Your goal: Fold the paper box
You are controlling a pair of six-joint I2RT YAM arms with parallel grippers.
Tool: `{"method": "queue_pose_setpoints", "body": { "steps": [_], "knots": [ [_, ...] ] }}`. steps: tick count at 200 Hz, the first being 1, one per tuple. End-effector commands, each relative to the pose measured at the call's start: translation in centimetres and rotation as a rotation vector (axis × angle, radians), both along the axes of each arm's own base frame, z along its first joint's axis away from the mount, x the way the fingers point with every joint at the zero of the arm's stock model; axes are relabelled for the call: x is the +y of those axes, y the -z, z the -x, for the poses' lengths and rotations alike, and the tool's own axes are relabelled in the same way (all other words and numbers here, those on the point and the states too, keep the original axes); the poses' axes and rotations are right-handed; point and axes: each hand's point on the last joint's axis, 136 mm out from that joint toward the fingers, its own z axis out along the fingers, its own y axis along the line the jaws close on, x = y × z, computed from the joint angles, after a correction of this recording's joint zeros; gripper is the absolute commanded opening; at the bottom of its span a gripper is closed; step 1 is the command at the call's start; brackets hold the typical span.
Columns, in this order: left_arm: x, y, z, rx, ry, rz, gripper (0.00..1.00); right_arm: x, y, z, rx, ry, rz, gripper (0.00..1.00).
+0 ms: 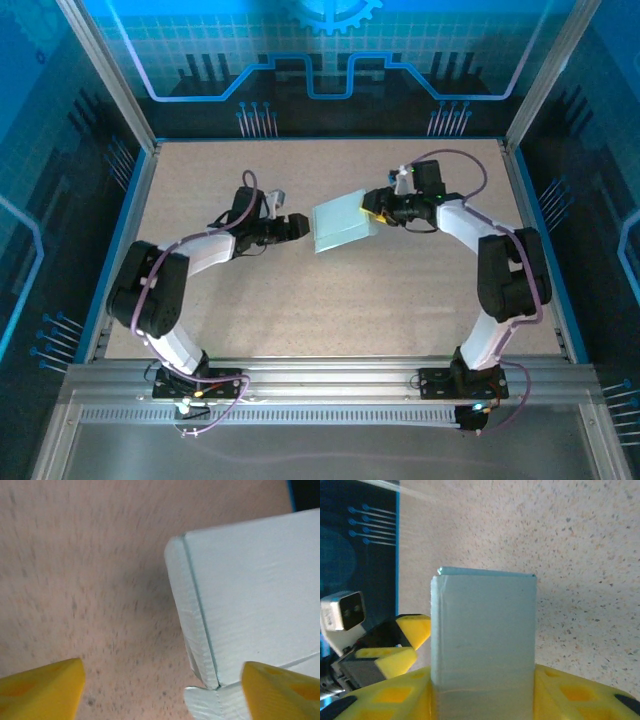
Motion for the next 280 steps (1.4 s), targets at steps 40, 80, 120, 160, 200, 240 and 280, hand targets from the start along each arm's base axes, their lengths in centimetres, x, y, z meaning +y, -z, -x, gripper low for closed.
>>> {"method": "queue_pose_setpoints", "body": {
  "steps": [40,80,120,160,200,240,280],
  "knots": [
    [-2.0,-7.1,-0.2,-0.730,0.120,-0.295,0.99,-3.5,-5.9,1.3,-0.040,0.081,-0.165,0.47],
    [-3.7,-9.2,2.3,-1.244,0.224,-0.463,0.99,-5.3,-8.5,2.5,-0.058,0.105,-0.237,0.46],
    [-5.6,-8.8,3.9,-1.538,0.381,-0.691,0.99,-5.5,-10.4,4.5,-0.050,0.075,-0.299,0.46],
    [-7.2,-9.2,4.5,-1.730,0.466,-0.946,0.99,-5.0,-11.2,7.0,-0.008,0.022,-0.319,0.46],
    [-7.7,-11.8,5.6,-1.880,0.466,-1.066,0.95,-4.6,-10.8,9.1,0.065,-0.014,-0.336,0.46],
    [-8.5,-12.7,7.1,-1.979,0.493,-1.118,0.88,-4.2,-10.6,10.7,0.142,-0.042,-0.370,0.45],
    [-9.8,-12.6,8.1,-2.024,0.526,-1.098,0.84,-4.0,-10.2,11.2,0.190,-0.062,-0.380,0.45]
  ]
}}
